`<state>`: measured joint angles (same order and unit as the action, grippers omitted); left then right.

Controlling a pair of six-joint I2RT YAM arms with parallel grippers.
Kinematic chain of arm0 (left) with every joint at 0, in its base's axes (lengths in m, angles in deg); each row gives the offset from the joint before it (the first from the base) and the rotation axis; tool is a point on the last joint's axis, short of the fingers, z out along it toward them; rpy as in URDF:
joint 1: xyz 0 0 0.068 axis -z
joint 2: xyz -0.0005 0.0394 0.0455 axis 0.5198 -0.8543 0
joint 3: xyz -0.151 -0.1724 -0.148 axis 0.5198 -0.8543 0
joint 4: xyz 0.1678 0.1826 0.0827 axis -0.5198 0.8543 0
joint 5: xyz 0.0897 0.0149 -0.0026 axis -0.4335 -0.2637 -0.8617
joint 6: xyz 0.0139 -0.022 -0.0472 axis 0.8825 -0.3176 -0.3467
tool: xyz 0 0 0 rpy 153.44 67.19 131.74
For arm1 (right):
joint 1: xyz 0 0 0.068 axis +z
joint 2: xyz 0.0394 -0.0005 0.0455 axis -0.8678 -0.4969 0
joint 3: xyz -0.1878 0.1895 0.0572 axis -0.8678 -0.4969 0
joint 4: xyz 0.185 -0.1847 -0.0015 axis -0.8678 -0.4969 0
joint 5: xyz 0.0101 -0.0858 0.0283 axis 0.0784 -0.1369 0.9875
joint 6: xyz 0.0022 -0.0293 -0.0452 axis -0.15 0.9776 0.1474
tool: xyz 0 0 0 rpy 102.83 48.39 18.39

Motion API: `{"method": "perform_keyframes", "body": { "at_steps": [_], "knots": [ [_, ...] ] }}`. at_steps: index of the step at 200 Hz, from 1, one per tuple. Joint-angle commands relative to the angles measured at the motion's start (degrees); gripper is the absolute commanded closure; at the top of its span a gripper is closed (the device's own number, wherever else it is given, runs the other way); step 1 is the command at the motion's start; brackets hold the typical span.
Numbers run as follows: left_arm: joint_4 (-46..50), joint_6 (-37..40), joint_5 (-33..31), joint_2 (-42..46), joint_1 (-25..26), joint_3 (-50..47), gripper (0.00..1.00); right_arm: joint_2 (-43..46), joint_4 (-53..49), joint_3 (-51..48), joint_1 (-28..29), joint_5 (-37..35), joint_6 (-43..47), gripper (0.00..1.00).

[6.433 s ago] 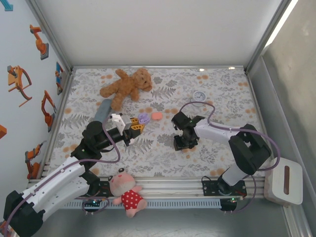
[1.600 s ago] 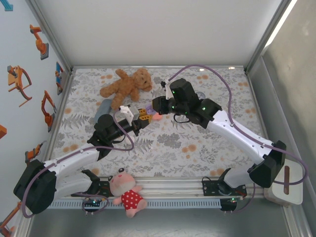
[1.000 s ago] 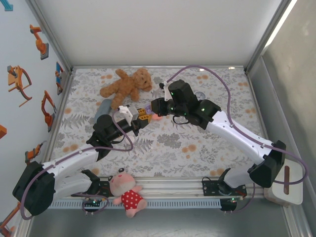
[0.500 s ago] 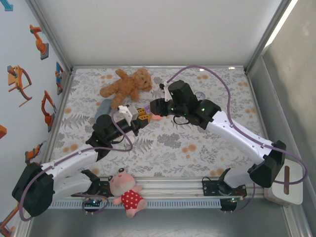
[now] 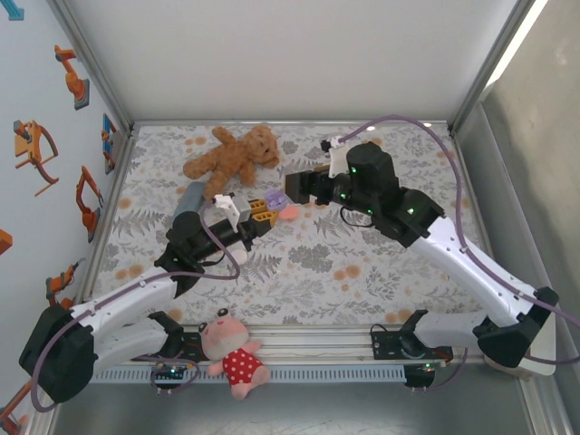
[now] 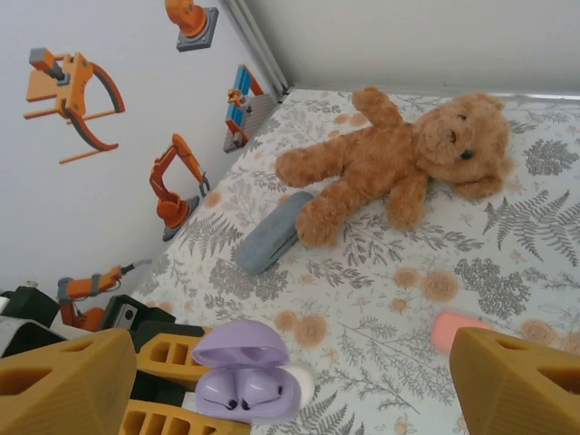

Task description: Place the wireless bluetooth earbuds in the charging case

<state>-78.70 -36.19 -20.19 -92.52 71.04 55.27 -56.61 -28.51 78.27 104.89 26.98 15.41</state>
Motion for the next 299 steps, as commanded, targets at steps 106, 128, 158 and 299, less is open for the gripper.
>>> {"method": "perform_keyframes", "body": {
  "at_steps": [106,128,158,299],
  "knots": [
    [-3.66,-3.6,5.21,4.29,0.08,-0.21,1.0,-5.09,12.67,-4.95,-2.07,28.73,-4.28,0.06],
    [-3.41,-3.6,5.3,3.95,0.04,-0.19,1.0,-6.75,13.3,-3.89,-1.21,30.7,-4.28,0.09],
    [-3.42,-3.71,5.58,3.4,0.08,-0.12,1.0,-8.76,12.93,-1.74,-0.19,32.59,-4.16,0.15],
    [-1.49,-3.26,5.16,4.09,0.09,-0.46,1.0,-5.08,8.93,-0.57,0.05,30.32,-0.85,0.27]
  ]
}}
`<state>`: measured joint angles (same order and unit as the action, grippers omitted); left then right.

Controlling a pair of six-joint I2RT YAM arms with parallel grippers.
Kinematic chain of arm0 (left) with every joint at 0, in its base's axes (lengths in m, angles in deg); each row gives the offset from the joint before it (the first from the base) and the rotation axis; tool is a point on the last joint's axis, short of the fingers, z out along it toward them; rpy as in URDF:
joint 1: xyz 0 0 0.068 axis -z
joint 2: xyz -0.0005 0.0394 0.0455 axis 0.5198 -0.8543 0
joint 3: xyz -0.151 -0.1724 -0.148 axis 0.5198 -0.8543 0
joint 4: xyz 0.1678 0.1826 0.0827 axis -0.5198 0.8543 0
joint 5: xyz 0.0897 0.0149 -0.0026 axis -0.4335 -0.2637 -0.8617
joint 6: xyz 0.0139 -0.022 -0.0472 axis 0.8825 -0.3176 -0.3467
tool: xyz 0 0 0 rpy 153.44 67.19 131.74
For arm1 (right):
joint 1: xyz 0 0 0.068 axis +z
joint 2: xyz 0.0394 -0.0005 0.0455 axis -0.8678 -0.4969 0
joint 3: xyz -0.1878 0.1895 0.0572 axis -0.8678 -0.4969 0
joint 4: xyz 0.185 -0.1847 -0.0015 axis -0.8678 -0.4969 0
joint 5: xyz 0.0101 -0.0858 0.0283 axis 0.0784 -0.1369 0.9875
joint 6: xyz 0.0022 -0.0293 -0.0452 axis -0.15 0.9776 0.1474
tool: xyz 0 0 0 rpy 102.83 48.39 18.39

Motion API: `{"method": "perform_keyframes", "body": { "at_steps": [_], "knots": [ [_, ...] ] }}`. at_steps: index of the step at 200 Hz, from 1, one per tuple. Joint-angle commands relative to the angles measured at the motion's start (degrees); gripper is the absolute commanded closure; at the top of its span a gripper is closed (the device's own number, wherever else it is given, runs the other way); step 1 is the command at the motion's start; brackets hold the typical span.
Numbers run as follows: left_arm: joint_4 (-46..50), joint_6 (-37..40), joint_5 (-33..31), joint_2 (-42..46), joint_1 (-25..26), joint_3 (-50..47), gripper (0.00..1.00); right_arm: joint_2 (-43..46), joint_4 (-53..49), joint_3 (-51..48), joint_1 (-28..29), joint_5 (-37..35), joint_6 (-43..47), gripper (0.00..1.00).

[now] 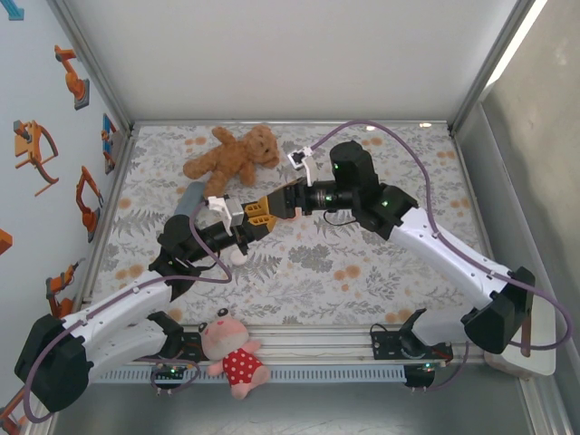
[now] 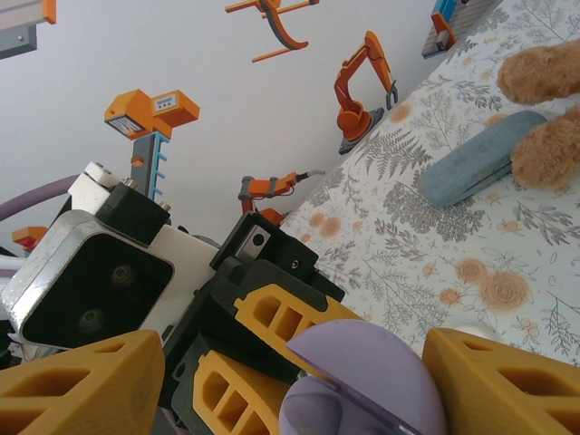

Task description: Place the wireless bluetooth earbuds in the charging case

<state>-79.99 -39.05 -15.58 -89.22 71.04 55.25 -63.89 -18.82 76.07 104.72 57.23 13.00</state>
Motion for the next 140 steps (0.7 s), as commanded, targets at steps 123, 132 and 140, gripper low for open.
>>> {"method": "perform_keyframes", "body": {
  "at_steps": [123,132,140],
  "knots": [
    [1.84,0.18,-0.9,1.53,0.05,-0.44,1.0,6.71,-3.4,-0.92,0.23,-1.98,3.97,0.29],
    [2.07,0.22,-0.9,1.76,0.04,-0.36,1.0,6.88,-4.3,-0.66,0.22,-2.63,4.66,0.29],
    [2.21,0.14,-0.89,1.97,0.03,-0.31,1.0,7.14,-5.47,-0.35,0.26,-3.67,5.53,0.29]
  ]
}}
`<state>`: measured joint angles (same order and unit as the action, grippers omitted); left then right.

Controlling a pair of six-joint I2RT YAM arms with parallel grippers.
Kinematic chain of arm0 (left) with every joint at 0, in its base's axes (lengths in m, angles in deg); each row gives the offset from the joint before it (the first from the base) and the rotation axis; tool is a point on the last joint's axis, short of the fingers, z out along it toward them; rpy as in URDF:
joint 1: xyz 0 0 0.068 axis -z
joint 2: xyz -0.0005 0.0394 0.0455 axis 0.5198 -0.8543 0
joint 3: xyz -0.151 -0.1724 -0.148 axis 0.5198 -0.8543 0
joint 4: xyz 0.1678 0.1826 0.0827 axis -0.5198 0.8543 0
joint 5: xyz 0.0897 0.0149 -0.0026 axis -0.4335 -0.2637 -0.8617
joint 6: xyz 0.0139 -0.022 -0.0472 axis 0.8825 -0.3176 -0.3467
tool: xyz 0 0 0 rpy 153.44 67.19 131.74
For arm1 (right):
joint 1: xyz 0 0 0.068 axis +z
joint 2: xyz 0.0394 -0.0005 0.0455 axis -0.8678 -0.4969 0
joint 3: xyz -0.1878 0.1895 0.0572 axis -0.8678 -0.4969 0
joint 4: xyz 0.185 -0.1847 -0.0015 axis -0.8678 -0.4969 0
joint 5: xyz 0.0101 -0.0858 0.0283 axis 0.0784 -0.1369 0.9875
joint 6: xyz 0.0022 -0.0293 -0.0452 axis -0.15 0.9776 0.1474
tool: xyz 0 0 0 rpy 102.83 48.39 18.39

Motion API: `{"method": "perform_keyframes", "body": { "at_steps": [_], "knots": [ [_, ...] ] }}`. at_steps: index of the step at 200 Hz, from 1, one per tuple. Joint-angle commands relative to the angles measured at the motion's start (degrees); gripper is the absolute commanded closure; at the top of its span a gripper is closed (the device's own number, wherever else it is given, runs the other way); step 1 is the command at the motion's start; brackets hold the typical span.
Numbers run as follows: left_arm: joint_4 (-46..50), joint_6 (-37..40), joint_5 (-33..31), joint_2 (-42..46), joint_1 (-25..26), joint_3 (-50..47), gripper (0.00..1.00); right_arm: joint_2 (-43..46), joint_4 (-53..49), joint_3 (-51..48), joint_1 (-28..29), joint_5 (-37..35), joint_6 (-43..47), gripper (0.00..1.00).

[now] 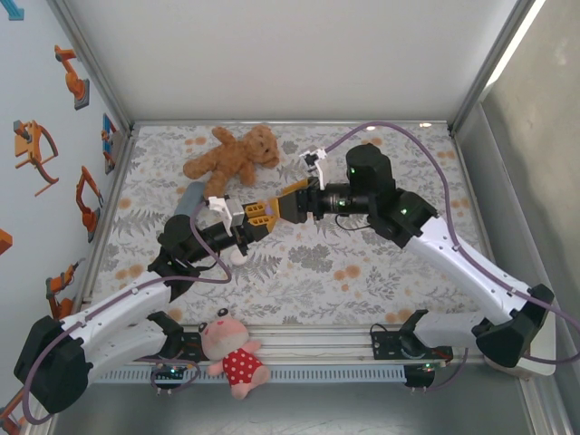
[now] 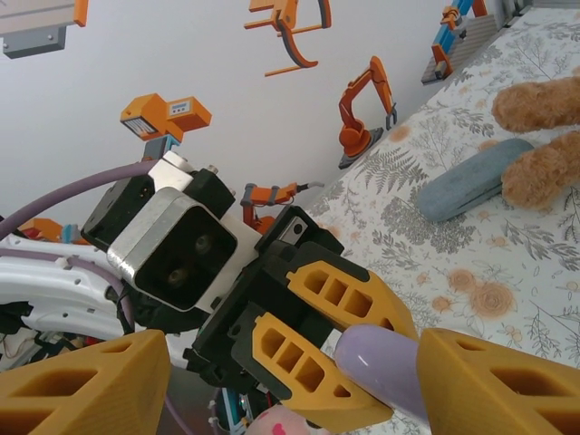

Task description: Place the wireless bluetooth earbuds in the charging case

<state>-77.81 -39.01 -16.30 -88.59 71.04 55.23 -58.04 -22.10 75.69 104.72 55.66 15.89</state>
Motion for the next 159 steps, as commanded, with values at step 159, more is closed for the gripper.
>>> {"method": "perform_keyframes", "body": {
  "at_steps": [159],
  "knots": [
    [8.8,1.64,4.23,8.79,0.11,1.37,1.0,9.03,-5.21,-4.67,0.19,-5.5,40.4,0.17]
  ]
}}
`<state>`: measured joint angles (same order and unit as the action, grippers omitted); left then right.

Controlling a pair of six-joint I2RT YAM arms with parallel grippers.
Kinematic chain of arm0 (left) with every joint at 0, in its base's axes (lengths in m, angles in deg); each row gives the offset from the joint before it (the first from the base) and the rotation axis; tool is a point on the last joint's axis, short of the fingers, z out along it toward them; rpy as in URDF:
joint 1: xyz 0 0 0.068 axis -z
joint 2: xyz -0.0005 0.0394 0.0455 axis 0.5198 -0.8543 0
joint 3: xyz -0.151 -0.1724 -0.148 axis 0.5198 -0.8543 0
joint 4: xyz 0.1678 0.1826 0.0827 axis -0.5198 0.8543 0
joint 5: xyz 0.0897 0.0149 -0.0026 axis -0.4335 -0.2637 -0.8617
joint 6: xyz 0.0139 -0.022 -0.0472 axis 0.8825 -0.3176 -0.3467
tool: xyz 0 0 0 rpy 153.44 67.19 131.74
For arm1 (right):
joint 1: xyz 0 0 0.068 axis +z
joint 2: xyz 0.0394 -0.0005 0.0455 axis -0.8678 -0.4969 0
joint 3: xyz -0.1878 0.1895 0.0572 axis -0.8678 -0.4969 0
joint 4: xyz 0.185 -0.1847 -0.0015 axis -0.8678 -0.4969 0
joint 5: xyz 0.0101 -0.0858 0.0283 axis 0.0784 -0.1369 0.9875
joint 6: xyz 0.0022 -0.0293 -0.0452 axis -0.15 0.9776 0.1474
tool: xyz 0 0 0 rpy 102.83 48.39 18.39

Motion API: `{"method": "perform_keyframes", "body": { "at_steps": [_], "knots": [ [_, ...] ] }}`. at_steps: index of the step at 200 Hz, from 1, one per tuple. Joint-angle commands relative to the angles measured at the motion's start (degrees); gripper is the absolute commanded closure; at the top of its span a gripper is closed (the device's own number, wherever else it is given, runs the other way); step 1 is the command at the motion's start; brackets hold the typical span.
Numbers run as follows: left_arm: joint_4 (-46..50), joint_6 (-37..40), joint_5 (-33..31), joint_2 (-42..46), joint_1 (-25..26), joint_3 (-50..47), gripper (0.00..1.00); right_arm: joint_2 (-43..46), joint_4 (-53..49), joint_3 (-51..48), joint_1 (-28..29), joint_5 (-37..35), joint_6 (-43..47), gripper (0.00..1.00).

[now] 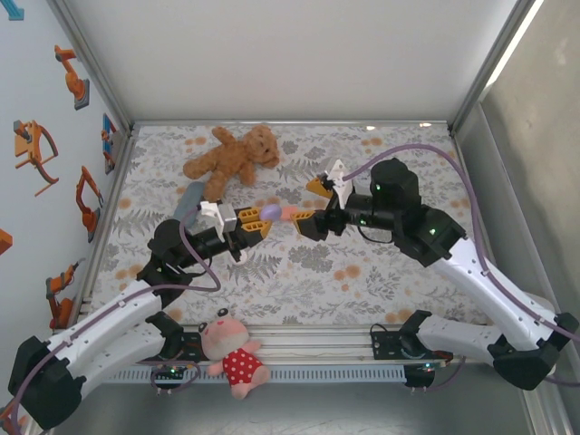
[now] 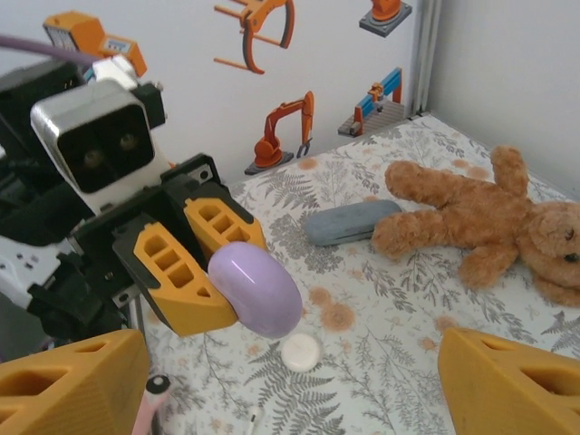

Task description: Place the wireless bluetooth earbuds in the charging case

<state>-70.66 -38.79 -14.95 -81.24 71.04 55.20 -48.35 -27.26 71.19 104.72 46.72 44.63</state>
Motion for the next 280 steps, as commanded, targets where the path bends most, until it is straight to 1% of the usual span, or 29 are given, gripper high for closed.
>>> {"method": "perform_keyframes", "body": {
  "at_steps": [1,22,34,76,105,138,164,260,280],
  "knots": [
    [1.74,1.48,3.0,1.45,0.06,1.42,1.0,-0.7,-0.2,-0.08,0.21,3.63,12.0,0.17],
    [3.9,2.13,5.02,2.21,0.09,2.56,1.0,-3.44,-4.38,2.06,0.23,7.83,19.72,0.17],
    [5.27,2.71,6.02,2.73,0.13,3.19,1.0,-5.06,-6.22,3.45,0.22,9.66,22.61,0.17],
    [7.33,3.78,7.22,4.28,0.09,3.76,0.99,-9.54,-8.52,7.11,0.22,14.02,25.55,0.18],
    [8.14,4.29,7.24,4.47,0.09,3.97,0.99,-10.55,-8.01,7.71,0.2,15.88,25.61,0.22],
    [7.61,4.37,7.3,3.88,0.09,4.17,0.99,-11.44,-7.58,8.05,0.22,17.91,25.2,0.33],
    [7.32,4.33,7.43,3.57,0.12,4.16,0.99,-12.33,-6.88,8.18,0.19,18.78,24.15,0.37],
    [7.53,4.26,7.39,3.24,0.08,4.21,0.99,-14.33,-6.04,8.44,0.31,20.58,21.86,0.56],
    [7.5,4.2,7.34,3.23,0.08,4.08,0.99,-14.55,-5.46,8.29,0.4,20.74,21.1,0.58]
  ]
}}
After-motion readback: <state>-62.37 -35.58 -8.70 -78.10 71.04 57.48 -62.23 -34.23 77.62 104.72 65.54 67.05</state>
